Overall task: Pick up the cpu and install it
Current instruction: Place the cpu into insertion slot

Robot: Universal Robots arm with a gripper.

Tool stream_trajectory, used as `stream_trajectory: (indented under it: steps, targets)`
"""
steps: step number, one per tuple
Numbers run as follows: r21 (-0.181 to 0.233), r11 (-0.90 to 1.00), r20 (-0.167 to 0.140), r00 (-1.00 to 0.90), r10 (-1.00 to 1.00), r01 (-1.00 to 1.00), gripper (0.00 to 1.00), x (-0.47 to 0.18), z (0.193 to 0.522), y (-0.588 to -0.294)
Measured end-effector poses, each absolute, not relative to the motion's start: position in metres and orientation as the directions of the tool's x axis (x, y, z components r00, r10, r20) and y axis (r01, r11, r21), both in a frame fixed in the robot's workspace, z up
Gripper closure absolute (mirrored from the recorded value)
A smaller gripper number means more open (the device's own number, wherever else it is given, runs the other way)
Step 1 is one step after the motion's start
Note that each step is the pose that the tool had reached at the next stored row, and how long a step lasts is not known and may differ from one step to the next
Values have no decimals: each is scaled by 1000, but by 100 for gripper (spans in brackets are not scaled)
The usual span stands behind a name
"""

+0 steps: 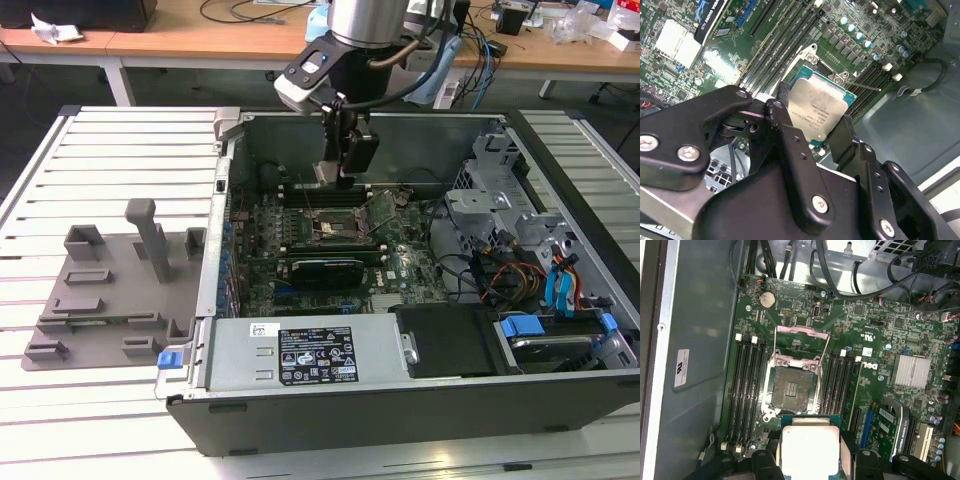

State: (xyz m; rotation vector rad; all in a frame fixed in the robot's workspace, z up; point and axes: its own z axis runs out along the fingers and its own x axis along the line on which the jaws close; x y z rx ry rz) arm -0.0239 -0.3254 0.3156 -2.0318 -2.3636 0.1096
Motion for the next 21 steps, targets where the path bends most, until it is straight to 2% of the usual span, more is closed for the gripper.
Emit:
stream_trajectory:
  steps: [18,19,21]
  targets:
    - [-68,9,-28,-11,1000,998,45,-24,315,-325]
    - [-66,9,-28,-11,1000,998,45,-24,315,-325]
    - [-28,9,-29,-9,1000,1000,45,-24,315,-325]
